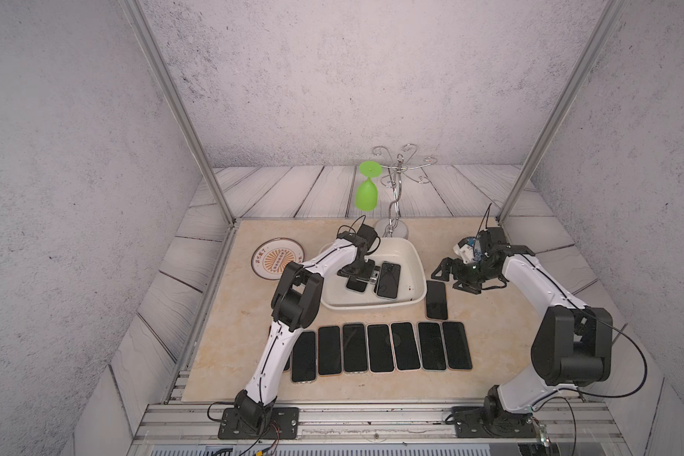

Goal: Take the phone out of the storage box
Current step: Pick up the phone from the storage box.

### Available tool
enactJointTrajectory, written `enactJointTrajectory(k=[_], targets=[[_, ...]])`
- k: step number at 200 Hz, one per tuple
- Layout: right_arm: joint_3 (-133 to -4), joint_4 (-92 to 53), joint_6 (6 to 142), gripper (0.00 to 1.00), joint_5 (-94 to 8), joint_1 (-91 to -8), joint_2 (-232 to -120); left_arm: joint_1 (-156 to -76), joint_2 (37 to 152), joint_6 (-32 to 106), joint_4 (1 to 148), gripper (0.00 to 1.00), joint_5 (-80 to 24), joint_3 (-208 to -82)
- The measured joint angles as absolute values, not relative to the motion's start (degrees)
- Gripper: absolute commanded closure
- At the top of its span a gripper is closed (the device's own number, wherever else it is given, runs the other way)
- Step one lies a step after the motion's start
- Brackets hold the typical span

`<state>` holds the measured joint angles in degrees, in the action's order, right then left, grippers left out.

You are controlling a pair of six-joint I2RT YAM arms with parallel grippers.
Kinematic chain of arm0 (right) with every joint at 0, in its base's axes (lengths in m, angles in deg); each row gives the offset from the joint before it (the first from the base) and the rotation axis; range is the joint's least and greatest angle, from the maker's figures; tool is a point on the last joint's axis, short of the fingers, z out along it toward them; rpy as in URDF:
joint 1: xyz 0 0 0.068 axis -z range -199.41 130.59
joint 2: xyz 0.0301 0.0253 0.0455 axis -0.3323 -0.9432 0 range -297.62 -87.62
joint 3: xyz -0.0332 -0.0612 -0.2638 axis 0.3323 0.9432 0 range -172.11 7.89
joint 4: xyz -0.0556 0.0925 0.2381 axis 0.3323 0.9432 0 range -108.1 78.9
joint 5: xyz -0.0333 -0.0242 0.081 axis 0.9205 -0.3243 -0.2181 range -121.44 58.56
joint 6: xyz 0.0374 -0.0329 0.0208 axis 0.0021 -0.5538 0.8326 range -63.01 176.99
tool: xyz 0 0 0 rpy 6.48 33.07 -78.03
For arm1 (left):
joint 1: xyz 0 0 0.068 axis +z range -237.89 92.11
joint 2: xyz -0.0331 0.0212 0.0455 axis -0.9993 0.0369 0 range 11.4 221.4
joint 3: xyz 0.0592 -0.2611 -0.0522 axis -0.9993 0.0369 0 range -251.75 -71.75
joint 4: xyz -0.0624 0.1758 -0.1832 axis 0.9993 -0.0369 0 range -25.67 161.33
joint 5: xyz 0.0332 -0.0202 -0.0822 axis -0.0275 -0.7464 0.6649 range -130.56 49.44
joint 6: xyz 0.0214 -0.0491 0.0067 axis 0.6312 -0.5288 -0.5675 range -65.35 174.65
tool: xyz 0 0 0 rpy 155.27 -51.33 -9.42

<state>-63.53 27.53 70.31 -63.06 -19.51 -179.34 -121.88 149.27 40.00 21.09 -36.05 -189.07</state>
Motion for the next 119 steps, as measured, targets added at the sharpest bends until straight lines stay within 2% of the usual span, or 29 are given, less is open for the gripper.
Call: enactJointTrajectory(k=[14,23,73,102,119], targets=[[-63.5,27.5,70.3,0.01,-63.1,-19.5,-179.3,-122.0,149.6,40.3,20.6,0.00,-36.3,-189.5],[-63.5,27.5,70.3,0.01,-63.1,-19.5,-179.3,-122.1,149.8,40.5,20.3,0.04,-36.6,-189.8],[-63.5,27.5,70.3,0.01,-64.1,-19.8,-179.3,-122.2,152.9,42.1,16.1,0.46,-39.0,-195.3],[-63.5,27.3,70.4,0.01,-65.9,-20.3,-179.3,-122.0,153.7,42.9,14.3,0.58,-38.7,-197.2],[-63.5,26.4,70.7,0.01,-68.5,-20.8,-179.3,-121.7,153.6,43.5,14.0,0.61,-38.3,-197.4]])
